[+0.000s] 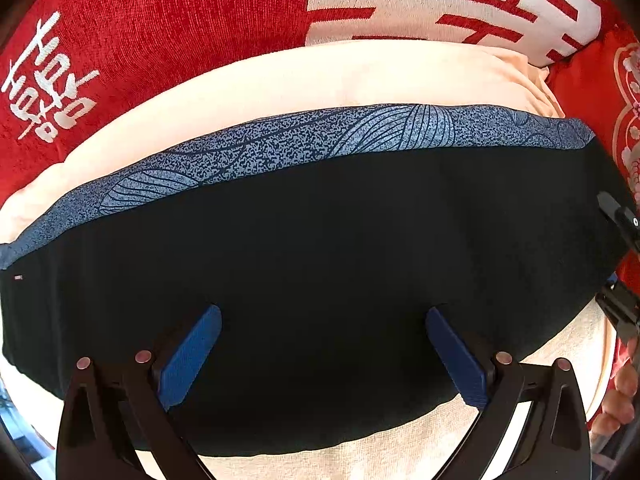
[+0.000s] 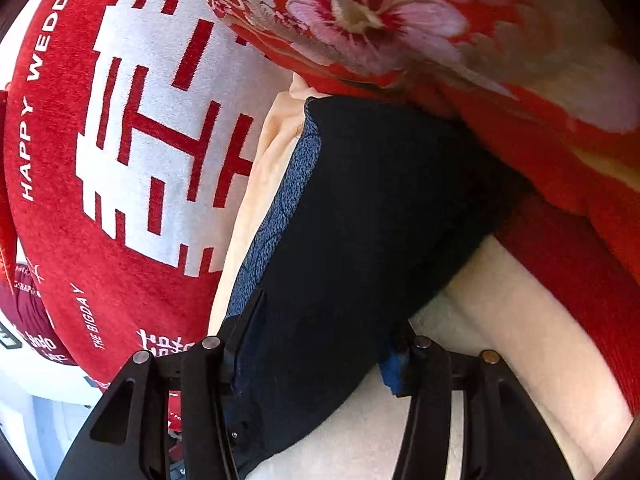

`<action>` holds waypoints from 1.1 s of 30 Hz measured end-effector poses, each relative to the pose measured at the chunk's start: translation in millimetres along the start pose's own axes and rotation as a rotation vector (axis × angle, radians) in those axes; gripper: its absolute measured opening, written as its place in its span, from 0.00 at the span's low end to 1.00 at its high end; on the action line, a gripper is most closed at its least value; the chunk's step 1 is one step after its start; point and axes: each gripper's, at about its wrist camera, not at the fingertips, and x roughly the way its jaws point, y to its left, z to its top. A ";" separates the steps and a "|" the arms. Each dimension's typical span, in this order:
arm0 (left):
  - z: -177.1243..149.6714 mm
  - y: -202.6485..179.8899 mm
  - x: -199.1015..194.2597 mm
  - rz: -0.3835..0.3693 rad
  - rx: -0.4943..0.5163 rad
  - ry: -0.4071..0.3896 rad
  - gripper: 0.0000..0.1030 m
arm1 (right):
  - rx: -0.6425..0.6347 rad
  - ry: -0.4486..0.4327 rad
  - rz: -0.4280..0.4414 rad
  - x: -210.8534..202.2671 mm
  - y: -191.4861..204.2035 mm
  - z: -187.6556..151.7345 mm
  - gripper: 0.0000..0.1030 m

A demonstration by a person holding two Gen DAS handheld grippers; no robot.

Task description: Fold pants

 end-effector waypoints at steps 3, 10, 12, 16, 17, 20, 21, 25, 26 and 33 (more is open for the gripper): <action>2.9 -4.3 3.7 -0.002 -0.001 0.000 1.00 | 0.015 0.010 -0.008 4.2 1.5 3.2 0.53; 11.2 -12.4 -8.8 -0.019 0.028 -0.037 0.65 | 0.023 0.081 -0.057 3.3 3.5 4.9 0.15; 14.2 -19.3 -18.1 -0.054 0.057 -0.058 0.59 | 0.009 0.074 -0.016 -2.1 11.1 5.6 0.14; 21.6 -33.2 -32.6 -0.137 0.086 -0.121 0.59 | -0.056 0.071 0.039 -12.3 36.0 5.9 0.14; 22.7 -36.9 -31.7 -0.149 0.093 -0.128 0.59 | -0.076 0.071 0.045 -14.6 43.1 5.5 0.14; 18.6 -50.5 -2.7 -0.149 0.111 -0.072 0.59 | -0.137 0.078 0.040 -16.2 60.9 2.6 0.15; 15.8 -53.2 0.6 -0.142 0.113 -0.105 0.59 | -0.160 0.091 0.025 -14.2 66.4 -0.1 0.14; 12.0 -49.1 -0.7 -0.163 0.112 -0.139 0.59 | -0.282 0.086 -0.037 -12.8 96.0 -10.6 0.14; 12.0 -45.7 0.0 -0.185 0.106 -0.138 0.60 | -0.306 0.083 -0.055 -12.4 103.5 -13.1 0.14; 9.1 2.1 -19.8 -0.324 0.039 -0.125 0.65 | -0.604 0.068 -0.250 -6.1 183.5 -56.5 0.15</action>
